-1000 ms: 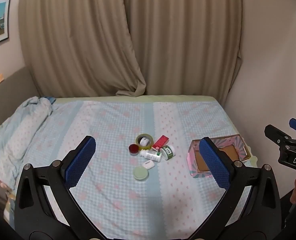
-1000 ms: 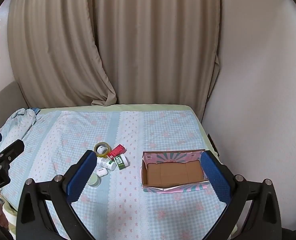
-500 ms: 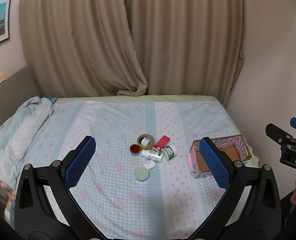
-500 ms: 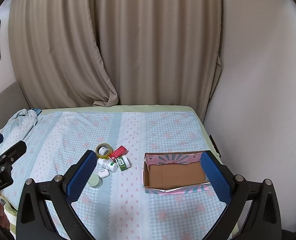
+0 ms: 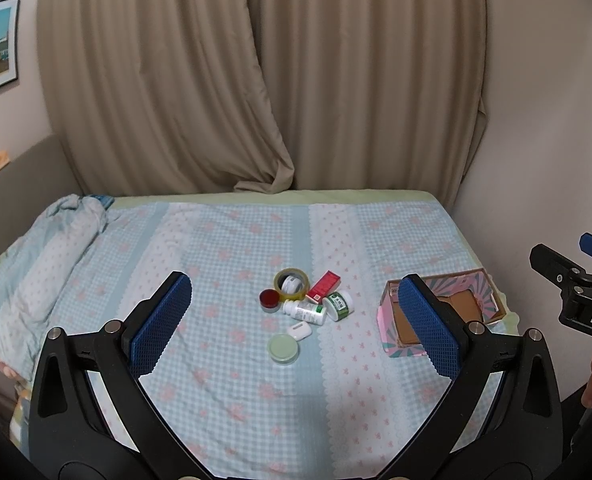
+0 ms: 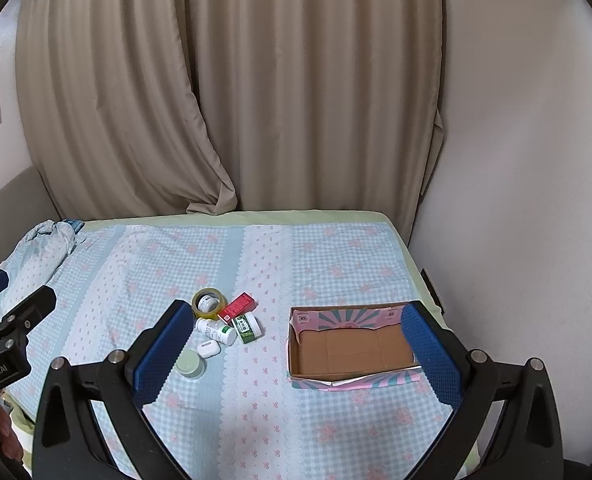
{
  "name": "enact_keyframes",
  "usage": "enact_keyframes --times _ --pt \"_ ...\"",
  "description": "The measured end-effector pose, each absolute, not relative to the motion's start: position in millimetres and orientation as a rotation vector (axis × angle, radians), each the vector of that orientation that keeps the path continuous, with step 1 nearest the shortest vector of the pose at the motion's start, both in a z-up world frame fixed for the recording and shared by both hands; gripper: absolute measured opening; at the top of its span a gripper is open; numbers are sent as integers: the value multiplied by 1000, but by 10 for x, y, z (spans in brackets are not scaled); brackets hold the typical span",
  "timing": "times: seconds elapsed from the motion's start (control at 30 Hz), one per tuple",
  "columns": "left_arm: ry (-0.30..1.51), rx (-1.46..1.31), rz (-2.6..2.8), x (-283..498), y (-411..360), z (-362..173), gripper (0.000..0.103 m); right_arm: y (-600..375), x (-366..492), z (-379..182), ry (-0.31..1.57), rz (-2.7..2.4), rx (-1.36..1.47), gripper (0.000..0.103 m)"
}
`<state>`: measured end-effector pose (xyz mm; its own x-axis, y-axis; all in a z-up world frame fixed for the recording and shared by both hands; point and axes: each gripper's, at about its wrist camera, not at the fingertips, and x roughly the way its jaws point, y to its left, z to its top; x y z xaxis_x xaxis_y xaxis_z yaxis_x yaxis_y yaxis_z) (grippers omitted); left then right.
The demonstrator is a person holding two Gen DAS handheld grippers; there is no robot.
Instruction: Organize rigid objects
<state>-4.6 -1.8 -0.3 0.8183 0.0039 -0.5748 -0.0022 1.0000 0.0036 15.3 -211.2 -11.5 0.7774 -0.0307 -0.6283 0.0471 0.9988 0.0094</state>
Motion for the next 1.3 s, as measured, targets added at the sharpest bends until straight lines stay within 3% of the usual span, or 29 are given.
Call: enact_keyframes --times 1.3 --pt "615 5 8 50 -30 -6 102 -2103 228 -123 684 -26 23 103"
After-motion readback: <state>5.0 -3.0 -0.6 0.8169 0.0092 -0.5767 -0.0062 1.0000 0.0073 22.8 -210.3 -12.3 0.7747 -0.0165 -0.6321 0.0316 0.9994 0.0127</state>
